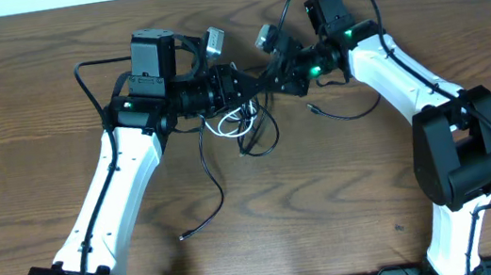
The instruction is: Untangle cables
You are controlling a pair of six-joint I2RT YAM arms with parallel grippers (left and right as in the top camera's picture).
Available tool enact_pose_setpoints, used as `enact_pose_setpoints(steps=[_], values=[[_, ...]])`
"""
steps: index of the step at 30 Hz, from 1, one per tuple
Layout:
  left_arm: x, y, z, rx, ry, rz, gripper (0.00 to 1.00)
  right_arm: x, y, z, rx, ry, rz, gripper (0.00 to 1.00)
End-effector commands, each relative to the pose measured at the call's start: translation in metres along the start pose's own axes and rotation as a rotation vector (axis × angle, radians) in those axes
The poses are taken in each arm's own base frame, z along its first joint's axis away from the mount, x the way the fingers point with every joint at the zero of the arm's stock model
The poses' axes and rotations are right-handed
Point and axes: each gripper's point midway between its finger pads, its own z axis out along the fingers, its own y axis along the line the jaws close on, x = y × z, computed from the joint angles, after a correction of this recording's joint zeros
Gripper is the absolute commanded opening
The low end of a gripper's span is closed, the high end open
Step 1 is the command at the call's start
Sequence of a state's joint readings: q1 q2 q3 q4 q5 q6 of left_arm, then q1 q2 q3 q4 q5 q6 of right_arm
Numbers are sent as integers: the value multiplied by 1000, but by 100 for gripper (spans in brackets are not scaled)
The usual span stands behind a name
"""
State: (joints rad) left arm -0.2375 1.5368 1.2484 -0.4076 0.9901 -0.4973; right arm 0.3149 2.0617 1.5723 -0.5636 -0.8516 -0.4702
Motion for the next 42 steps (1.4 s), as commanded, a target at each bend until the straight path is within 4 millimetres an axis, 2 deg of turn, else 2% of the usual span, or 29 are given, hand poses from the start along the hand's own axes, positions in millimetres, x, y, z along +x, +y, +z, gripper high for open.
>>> enact_pose_setpoints(steps=[1, 2, 4, 5, 7, 8, 11, 12, 13, 14, 16, 20, 22, 27, 30, 33, 35, 37, 39, 41, 42], values=[[-1, -7, -2, 25, 6, 12, 7, -2, -26, -21, 66, -31, 237, 1], [-1, -6, -2, 19, 2, 11, 7, -2, -30, -26, 76, -40, 266, 1], [-2, -4, -2, 8, -5, 15, 7, -6, -43, -49, 99, -84, 338, 1], [-3, -2, -2, -1, -10, 14, 7, -9, -50, -69, 113, -121, 378, 1], [-4, -1, -2, -10, -15, 14, 8, -13, -57, -92, 128, -165, 406, 1], [-4, -1, -2, -10, -16, 15, 8, -17, -65, -123, 166, -217, 448, 1], [-5, 3, -2, -29, -21, 15, 8, -17, -78, -170, 241, -286, 515, 1], [-4, 5, -2, -40, -22, 8, 7, -11, -89, -199, 309, -323, 593, 1], [-4, 6, -2, -46, -21, 4, 7, -7, -93, -210, 339, -335, 626, 1], [-3, 8, -2, -53, -20, 1, 7, 4, -102, -231, 404, -354, 702, 1], [-2, 10, -2, -61, -18, -6, 7, 19, -111, -251, 469, -367, 793, 1], [0, 11, -2, -65, -11, 0, 7, 64, -128, -291, 606, -380, 1011, 1], [0, 11, -2, -65, -11, 0, 7, 75, -129, -301, 620, -385, 1048, 1], [0, 11, -2, -65, -11, -1, 7, 53, -114, -282, 501, -359, 875, 1], [-1, 10, -2, -63, -14, -7, 7, 31, -93, -245, 405, -297, 742, 3], [-10, 5, -2, -42, -47, -46, 7, 18, -75, -213, 349, -236, 670, 24], [-23, -4, -3, -9, -91, -83, 7, 8, -60, -189, 305, -197, 623, 43], [-40, -13, -5, 23, -156, -157, 7, -2, -44, -166, 261, -164, 585, 49], [-54, -12, -7, 21, -223, -269, 7, -9, -32, -151, 232, -143, 561, 50], [-68, -4, -12, 1, -310, -425, 7, -15, -19, -134, 201, -119, 534, 53], [-75, 3, -14, -7, -363, -562, 8, -19, -11, -124, 182, -106, 515, 54]])
